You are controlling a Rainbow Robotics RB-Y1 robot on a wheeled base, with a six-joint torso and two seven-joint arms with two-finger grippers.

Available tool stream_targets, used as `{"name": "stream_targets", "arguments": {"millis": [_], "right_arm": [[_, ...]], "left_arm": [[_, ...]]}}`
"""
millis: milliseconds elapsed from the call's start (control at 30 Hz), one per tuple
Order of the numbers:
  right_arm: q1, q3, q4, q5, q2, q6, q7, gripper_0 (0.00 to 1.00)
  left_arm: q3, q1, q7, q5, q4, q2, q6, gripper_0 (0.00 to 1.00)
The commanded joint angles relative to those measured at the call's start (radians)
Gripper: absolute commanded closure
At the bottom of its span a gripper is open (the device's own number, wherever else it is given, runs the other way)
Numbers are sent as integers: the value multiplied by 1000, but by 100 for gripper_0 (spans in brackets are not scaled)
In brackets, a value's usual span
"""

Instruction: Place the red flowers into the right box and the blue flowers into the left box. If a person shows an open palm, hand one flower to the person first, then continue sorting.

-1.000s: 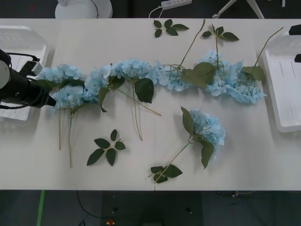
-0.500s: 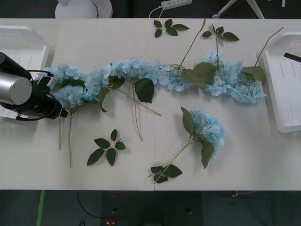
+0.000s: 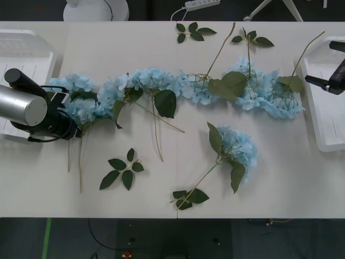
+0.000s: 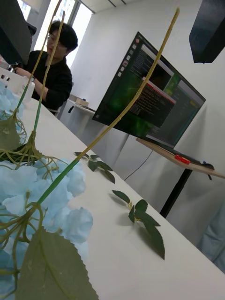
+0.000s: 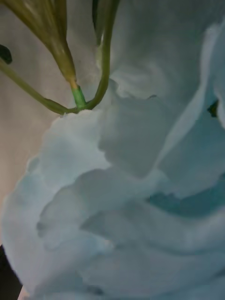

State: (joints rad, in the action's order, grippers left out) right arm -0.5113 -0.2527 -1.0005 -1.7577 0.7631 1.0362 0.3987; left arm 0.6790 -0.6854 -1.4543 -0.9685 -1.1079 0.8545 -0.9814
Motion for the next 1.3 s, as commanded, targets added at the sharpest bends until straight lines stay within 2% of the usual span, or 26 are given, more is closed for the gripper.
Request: {"name": "stream_targets", "arguments": {"millis": [33,167,200,233,267,333,400,667,867,1033,1300], "right_arm": [[-32,3,0,64,-57,-13,-66,0],[-32,1,0,109,-103,-42,-72,0],[-32,1,0,115,-114,-48,-72,0],[-32,1,0,115,-119,-54,-74,0],[-32,1,0,115,-128,-62,-74,0],[-32,0,0,115,-149,-85,-75,0],[-32,-7,0,115,-168,-107,-75,0],[-35,-71,0,230,-220,-143,-75,0],[-38,-68,0,231,-255,-202,-80,0],[-44,-65,0,300,-289,-246,-81,0],[-49,-65,0,342,-337,-294,-95,0]], "left_arm": [[16,-45,-3,-10,65,-41,26,0],[17,-45,-9,-13,80,-49,40,0],[16,-45,-9,-13,80,-49,40,3],[16,-45,-9,-12,80,-49,40,11],[16,-45,-9,-13,80,-49,41,27],[16,-45,-12,-12,80,-49,44,85],[16,-45,-15,-12,80,-49,44,99],[16,-45,-29,13,80,-48,53,100],[16,-45,-37,30,65,-32,66,100],[16,-62,-32,44,-16,34,43,100],[13,-161,-35,48,-173,173,-112,100]]}}
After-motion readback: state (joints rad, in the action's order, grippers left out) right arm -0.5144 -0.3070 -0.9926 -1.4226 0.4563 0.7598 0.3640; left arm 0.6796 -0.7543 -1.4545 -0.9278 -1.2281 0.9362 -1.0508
